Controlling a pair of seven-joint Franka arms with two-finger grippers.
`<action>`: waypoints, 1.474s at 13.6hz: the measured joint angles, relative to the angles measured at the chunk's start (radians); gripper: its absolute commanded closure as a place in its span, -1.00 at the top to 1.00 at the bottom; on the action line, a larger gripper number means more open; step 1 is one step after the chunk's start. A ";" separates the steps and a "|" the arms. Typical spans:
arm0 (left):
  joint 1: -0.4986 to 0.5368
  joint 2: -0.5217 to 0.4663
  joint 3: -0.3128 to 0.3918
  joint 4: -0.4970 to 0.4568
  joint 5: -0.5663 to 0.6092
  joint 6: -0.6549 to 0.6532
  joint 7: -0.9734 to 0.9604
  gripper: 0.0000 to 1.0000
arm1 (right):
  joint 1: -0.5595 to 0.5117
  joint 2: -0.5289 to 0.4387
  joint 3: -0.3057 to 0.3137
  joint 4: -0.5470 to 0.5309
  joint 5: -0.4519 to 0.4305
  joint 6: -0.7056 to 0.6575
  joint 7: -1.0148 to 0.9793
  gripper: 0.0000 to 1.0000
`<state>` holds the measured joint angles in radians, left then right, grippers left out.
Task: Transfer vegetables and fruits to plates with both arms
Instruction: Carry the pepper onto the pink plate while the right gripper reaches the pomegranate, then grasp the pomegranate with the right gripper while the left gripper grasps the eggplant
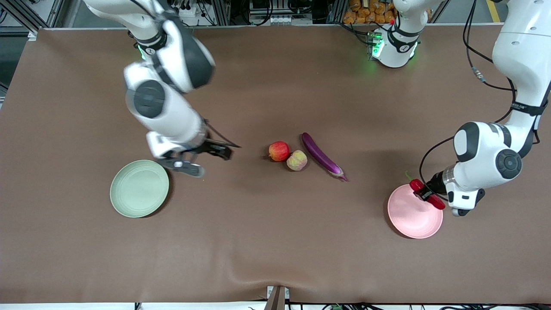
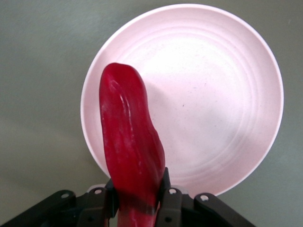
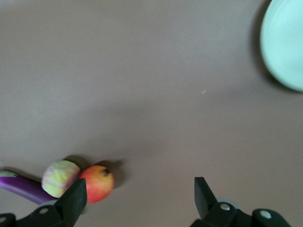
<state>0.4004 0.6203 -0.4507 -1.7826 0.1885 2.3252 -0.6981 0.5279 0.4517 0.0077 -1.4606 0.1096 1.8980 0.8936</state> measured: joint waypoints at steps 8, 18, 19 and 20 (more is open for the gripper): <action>0.009 0.061 0.001 0.064 0.010 0.000 0.136 0.21 | 0.132 0.226 -0.002 0.078 0.000 0.148 0.388 1.00; -0.002 0.063 -0.047 0.137 0.009 -0.029 0.070 1.00 | 0.160 0.296 -0.002 0.032 0.086 0.216 0.790 1.00; -0.013 0.062 -0.079 0.138 0.009 -0.039 -0.032 1.00 | 0.175 0.301 -0.002 0.030 0.086 0.218 0.815 1.00; -0.042 0.062 -0.106 0.138 0.010 -0.048 -0.151 1.00 | 0.191 0.308 -0.002 0.030 0.086 0.218 0.836 1.00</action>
<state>0.3581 0.6820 -0.5566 -1.6448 0.1981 2.2768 -0.8491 0.7193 0.7598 0.0061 -1.4310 0.1958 2.1164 1.7292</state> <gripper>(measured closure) 0.000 0.000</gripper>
